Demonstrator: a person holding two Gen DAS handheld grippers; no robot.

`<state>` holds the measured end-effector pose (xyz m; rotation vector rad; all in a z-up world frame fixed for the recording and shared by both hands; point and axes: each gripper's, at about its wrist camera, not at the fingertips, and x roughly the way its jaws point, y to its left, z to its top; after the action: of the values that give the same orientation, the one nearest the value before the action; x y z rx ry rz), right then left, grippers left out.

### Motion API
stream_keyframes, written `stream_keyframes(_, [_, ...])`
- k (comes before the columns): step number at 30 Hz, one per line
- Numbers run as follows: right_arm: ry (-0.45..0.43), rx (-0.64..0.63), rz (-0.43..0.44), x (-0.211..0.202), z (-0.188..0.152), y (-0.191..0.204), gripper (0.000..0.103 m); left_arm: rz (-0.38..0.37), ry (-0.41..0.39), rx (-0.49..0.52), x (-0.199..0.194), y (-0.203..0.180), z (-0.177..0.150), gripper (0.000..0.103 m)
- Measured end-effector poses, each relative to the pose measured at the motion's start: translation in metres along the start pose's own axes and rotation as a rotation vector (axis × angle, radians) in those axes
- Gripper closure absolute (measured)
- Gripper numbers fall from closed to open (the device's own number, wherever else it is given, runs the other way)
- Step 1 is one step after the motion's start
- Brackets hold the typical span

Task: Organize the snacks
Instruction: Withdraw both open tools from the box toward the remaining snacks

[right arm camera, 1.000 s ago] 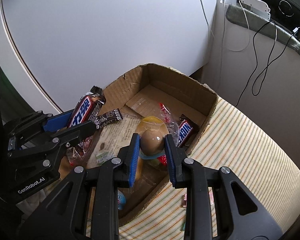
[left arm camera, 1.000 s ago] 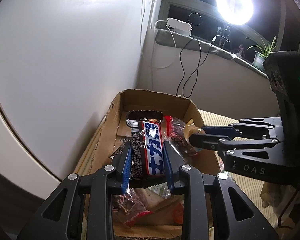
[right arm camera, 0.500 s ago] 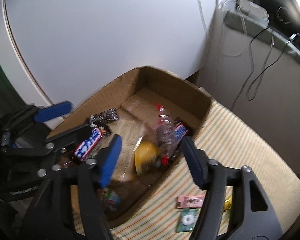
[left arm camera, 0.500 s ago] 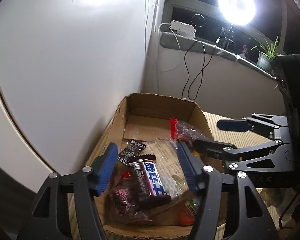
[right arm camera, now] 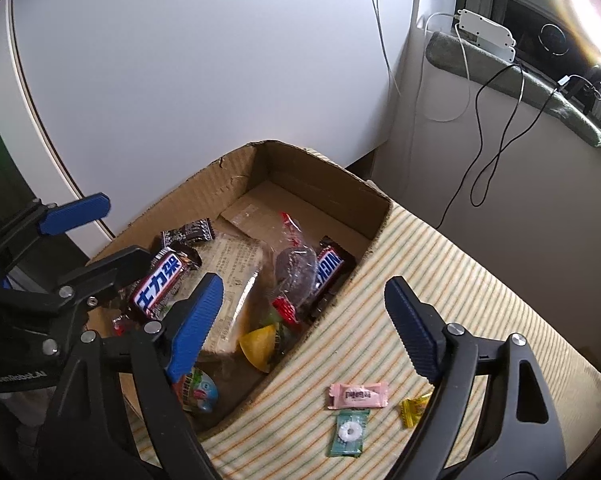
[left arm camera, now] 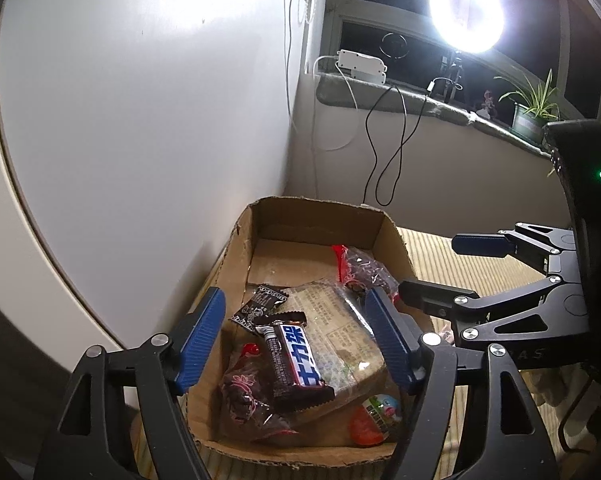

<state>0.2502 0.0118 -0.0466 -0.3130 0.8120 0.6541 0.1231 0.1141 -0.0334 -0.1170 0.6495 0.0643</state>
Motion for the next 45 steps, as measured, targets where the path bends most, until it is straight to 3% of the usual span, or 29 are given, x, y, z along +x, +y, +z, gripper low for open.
stream_keyframes(10, [-0.028, 0.032, -0.028, -0.025, -0.016, -0.025, 0.017, -0.015, -0.013, 0.013, -0.011, -0.015, -0.001, 0.03])
stream_keyframes(17, [-0.102, 0.074, -0.075, -0.054, -0.038, -0.064, 0.017, -0.056, -0.016, 0.023, -0.018, -0.036, -0.009, 0.03])
stream_keyframes(24, [-0.044, 0.095, -0.105, -0.057, -0.07, -0.104, 0.017, -0.12, 0.004, 0.064, -0.019, -0.073, -0.021, 0.031])
stream_keyframes(26, [-0.03, 0.112, -0.095, -0.056, -0.077, -0.114, 0.017, -0.139, 0.01, 0.084, -0.018, -0.086, -0.025, 0.033])
stream_keyframes(30, [0.007, 0.135, -0.081, -0.05, -0.091, -0.128, 0.018, -0.189, 0.047, 0.105, -0.014, -0.108, -0.032, 0.047])
stream_keyframes(37, [0.069, 0.116, -0.054, -0.032, -0.109, -0.133, 0.034, -0.253, 0.15, 0.127, 0.008, -0.145, -0.052, 0.068])
stream_keyframes(41, [0.107, 0.114, -0.023, -0.021, -0.119, -0.133, 0.046, -0.253, 0.21, 0.118, 0.028, -0.156, -0.06, 0.07])
stream_keyframes(45, [0.121, 0.117, -0.001, -0.012, -0.124, -0.134, 0.05, -0.245, 0.246, 0.114, 0.041, -0.163, -0.063, 0.07])
